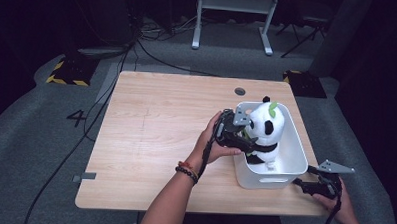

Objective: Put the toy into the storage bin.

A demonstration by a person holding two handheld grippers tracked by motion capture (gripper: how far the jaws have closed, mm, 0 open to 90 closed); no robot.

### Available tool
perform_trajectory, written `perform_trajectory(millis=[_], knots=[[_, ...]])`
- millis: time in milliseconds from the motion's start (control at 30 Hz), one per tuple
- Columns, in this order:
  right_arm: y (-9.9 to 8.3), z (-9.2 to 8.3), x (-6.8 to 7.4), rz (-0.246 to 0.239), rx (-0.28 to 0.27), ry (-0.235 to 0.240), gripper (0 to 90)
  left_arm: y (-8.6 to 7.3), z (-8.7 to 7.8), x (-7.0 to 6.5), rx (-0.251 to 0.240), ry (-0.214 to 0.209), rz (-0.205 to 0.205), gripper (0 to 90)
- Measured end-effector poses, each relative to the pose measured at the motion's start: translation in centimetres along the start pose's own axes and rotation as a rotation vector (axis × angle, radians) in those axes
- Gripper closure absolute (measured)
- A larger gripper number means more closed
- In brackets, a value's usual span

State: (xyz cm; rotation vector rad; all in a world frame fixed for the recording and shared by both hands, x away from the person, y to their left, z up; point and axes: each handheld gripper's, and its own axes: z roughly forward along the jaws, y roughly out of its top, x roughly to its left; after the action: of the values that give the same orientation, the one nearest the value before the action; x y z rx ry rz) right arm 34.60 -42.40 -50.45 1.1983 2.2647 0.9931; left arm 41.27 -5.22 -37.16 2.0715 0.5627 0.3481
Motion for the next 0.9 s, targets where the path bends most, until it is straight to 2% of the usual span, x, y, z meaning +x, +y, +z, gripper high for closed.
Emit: perform_trajectory(millis=[133,233,267,367,400,500,533,700,767,867,900], knots=[[0.0,0.0,0.0,0.000,0.000,0.000,18.7,0.1,-0.3,-0.1,0.013,0.013,0.033,15.7],[0.0,0.0,0.0,0.001,0.000,0.000,18.7,0.2,-0.5,-0.1,0.010,0.014,0.034,15.9],[0.0,0.0,0.0,0.001,0.000,0.001,18.7,0.2,-0.7,-0.2,0.015,0.024,0.049,15.9],[0.0,0.0,0.0,0.000,0.000,0.000,18.7,0.3,-0.9,-0.3,0.016,0.022,0.058,15.8],[0.0,0.0,0.0,0.000,0.000,0.000,18.7,0.3,-1.2,-0.3,0.023,0.023,0.076,15.9],[0.0,0.0,0.0,0.000,0.000,0.000,18.7,0.2,-1.4,-0.4,0.011,0.014,0.080,15.9],[0.0,0.0,0.0,0.000,0.000,0.000,18.7,0.3,-1.6,-0.4,0.011,0.019,0.093,15.9],[0.0,0.0,0.0,0.001,0.000,0.000,18.7,0.1,-2.0,-0.4,0.004,0.029,0.102,15.9],[0.0,0.0,0.0,0.000,0.000,0.000,18.7,0.0,-2.3,-0.4,0.024,0.032,0.099,15.9],[0.0,0.0,0.0,0.000,0.000,0.000,18.7,-0.1,-2.6,-0.2,0.020,0.045,0.107,15.9],[0.0,0.0,0.0,0.002,-0.001,0.001,18.7,-0.1,-2.9,-0.1,0.038,0.050,0.117,15.9]])
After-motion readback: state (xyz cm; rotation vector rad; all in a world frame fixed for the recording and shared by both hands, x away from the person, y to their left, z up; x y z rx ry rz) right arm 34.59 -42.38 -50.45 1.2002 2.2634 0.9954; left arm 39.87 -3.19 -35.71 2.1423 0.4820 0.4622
